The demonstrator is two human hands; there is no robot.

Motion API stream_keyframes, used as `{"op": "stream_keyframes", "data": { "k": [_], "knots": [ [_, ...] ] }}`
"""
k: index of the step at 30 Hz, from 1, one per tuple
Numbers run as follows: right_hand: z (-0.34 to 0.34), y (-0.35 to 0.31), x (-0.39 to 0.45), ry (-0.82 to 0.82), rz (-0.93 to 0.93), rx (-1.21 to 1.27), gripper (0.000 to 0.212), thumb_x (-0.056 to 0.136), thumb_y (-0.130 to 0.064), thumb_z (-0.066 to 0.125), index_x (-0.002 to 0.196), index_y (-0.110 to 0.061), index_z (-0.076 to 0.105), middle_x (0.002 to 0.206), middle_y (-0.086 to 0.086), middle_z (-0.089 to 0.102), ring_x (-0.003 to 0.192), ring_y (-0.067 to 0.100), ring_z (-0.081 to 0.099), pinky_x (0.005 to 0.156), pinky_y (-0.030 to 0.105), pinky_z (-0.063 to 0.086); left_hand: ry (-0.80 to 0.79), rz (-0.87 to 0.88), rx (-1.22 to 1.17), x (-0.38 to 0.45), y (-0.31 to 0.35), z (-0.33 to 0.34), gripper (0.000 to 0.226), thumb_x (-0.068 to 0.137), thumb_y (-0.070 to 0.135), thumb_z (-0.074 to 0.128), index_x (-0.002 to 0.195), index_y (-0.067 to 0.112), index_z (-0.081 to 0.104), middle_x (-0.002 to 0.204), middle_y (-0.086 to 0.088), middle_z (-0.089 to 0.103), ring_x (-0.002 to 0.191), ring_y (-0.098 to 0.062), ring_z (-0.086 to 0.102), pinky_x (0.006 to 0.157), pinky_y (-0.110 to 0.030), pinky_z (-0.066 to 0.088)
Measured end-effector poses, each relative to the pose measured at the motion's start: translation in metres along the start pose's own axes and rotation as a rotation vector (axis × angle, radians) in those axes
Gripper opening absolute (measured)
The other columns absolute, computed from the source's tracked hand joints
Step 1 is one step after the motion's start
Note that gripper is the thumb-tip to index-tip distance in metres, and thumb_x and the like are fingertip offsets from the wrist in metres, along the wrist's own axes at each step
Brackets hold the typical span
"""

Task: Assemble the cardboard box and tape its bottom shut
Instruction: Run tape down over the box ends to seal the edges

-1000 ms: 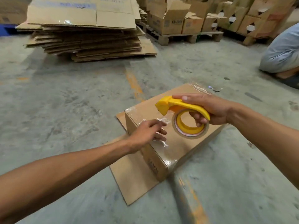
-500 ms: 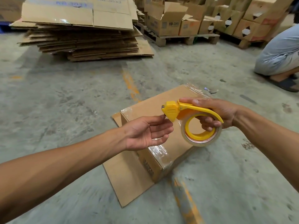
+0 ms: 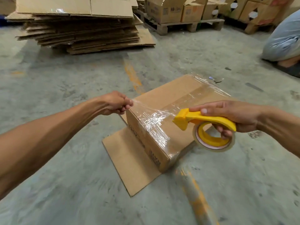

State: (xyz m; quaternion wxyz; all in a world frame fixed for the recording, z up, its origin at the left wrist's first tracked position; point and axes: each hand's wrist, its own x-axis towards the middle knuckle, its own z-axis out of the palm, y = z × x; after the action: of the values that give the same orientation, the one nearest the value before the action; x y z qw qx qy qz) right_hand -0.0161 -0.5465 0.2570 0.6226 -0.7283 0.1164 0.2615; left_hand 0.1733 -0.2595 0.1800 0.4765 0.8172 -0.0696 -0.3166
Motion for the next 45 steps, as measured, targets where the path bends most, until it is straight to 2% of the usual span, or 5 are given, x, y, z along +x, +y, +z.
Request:
{"op": "stream_keyframes", "data": {
  "k": [12, 28, 34, 40, 45],
  "knots": [
    [0.077, 0.000, 0.051, 0.133, -0.206, 0.084, 0.028, 0.093, -0.012, 0.064, 0.120, -0.011, 0.067, 0.060, 0.019, 0.064, 0.036, 0.024, 0.052, 0.039, 0.027, 0.047, 0.280, 0.122, 0.329, 0.090, -0.019, -0.026, 0.016, 0.098, 0.023, 0.049, 0.089, 0.017, 0.061, 0.099, -0.007, 0.053, 0.081, -0.022, 0.050, 0.064, -0.034, 0.055],
    [0.088, 0.015, 0.075, 0.118, -0.099, 0.124, 0.026, 0.090, -0.020, 0.070, 0.116, -0.025, 0.071, 0.069, 0.020, 0.062, 0.046, 0.030, 0.056, 0.044, 0.032, 0.051, 0.157, 0.065, 0.106, 0.118, -0.045, -0.028, 0.017, 0.101, 0.025, 0.050, 0.095, 0.012, 0.060, 0.115, -0.010, 0.053, 0.103, -0.024, 0.051, 0.067, -0.043, 0.061],
    [0.091, 0.020, 0.079, 0.135, -0.082, 0.113, 0.024, 0.090, -0.020, 0.070, 0.114, -0.024, 0.072, 0.067, 0.017, 0.063, 0.045, 0.030, 0.056, 0.044, 0.031, 0.050, 0.083, -0.052, 0.093, 0.121, -0.054, -0.027, 0.022, 0.095, 0.034, 0.053, 0.115, 0.039, 0.059, 0.124, -0.016, 0.056, 0.096, -0.023, 0.051, 0.065, -0.036, 0.054],
    [0.091, 0.020, 0.081, 0.147, -0.070, 0.113, 0.028, 0.093, -0.017, 0.067, 0.120, -0.018, 0.066, 0.075, 0.032, 0.060, 0.038, 0.026, 0.053, 0.040, 0.029, 0.048, 0.151, -0.042, 0.275, 0.121, -0.052, -0.026, 0.067, 0.088, 0.076, 0.025, 0.148, 0.057, 0.000, 0.162, -0.005, 0.023, 0.135, -0.039, 0.040, 0.089, -0.053, 0.048],
    [0.090, 0.020, 0.078, 0.158, -0.075, 0.106, 0.028, 0.093, -0.015, 0.065, 0.121, -0.016, 0.065, 0.078, 0.035, 0.061, 0.036, 0.025, 0.051, 0.039, 0.029, 0.047, 0.391, 0.221, 0.168, 0.119, -0.082, -0.028, 0.065, 0.100, 0.058, 0.018, 0.156, 0.025, 0.018, 0.162, -0.003, 0.024, 0.148, -0.025, 0.026, 0.119, -0.041, 0.019]
  ]
}}
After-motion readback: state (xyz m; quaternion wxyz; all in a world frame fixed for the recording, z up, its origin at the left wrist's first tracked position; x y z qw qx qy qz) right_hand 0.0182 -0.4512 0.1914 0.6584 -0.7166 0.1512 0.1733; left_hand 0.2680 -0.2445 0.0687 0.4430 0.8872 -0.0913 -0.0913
